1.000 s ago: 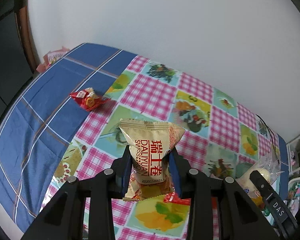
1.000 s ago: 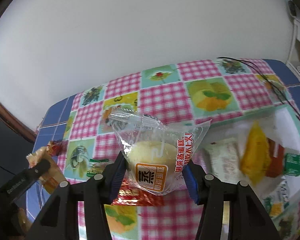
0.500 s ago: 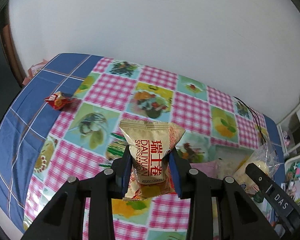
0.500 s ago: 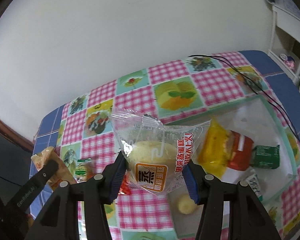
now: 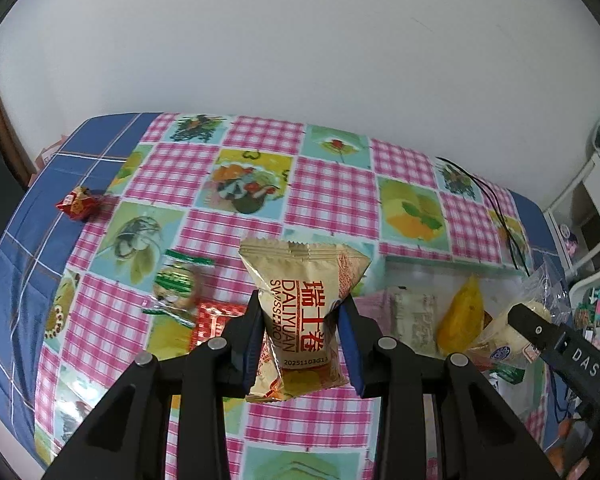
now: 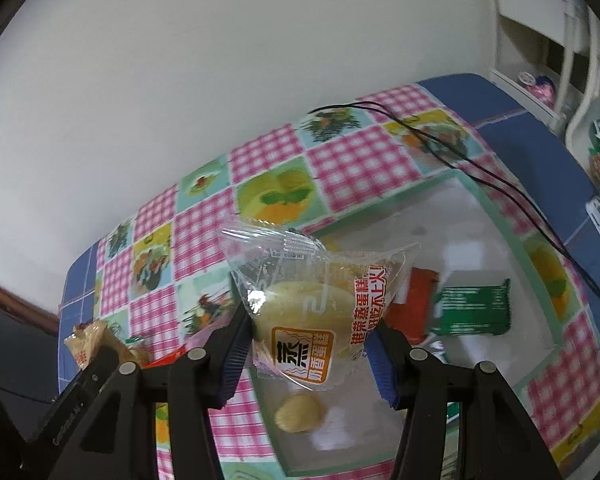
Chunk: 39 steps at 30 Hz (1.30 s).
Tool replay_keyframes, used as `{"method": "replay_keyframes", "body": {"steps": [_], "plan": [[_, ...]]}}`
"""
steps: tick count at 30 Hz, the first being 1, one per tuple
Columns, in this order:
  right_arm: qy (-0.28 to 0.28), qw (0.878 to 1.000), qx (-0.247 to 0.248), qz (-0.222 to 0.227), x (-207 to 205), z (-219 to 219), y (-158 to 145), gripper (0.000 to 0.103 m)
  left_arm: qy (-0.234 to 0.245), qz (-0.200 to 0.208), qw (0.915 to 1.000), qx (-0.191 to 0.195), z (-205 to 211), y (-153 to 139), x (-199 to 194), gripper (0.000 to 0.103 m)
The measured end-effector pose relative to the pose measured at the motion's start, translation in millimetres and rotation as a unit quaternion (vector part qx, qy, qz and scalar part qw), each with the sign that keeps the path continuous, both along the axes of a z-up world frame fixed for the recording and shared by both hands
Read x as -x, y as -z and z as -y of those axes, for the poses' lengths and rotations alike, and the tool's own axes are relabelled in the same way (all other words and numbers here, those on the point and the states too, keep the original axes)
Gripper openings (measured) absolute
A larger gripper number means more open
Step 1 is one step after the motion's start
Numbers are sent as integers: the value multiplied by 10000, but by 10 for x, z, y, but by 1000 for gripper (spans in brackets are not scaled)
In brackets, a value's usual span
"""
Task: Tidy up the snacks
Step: 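Carry the Swiss roll bag and steamed bun toward the tray with both tools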
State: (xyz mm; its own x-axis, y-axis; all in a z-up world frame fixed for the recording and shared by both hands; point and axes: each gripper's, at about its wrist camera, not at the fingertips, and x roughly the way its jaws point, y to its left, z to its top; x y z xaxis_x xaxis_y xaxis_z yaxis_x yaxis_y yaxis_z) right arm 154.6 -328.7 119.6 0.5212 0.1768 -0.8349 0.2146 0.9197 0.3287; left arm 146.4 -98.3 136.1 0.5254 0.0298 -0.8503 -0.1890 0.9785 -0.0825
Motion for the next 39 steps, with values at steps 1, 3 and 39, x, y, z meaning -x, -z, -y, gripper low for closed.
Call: {"method": "replay_keyframes", "body": {"steps": [1, 3, 39], "plan": [[52, 10000, -18, -19, 0, 54, 16, 57, 40, -13, 10000, 3, 41, 13, -3, 36], [193, 9998, -78, -73, 7, 193, 59, 57, 135, -38, 9999, -4, 137, 39, -5, 36], [1046, 9933, 158, 466, -154, 1256, 489, 57, 1261, -124, 9919, -97, 1106, 515, -386, 36]]}}
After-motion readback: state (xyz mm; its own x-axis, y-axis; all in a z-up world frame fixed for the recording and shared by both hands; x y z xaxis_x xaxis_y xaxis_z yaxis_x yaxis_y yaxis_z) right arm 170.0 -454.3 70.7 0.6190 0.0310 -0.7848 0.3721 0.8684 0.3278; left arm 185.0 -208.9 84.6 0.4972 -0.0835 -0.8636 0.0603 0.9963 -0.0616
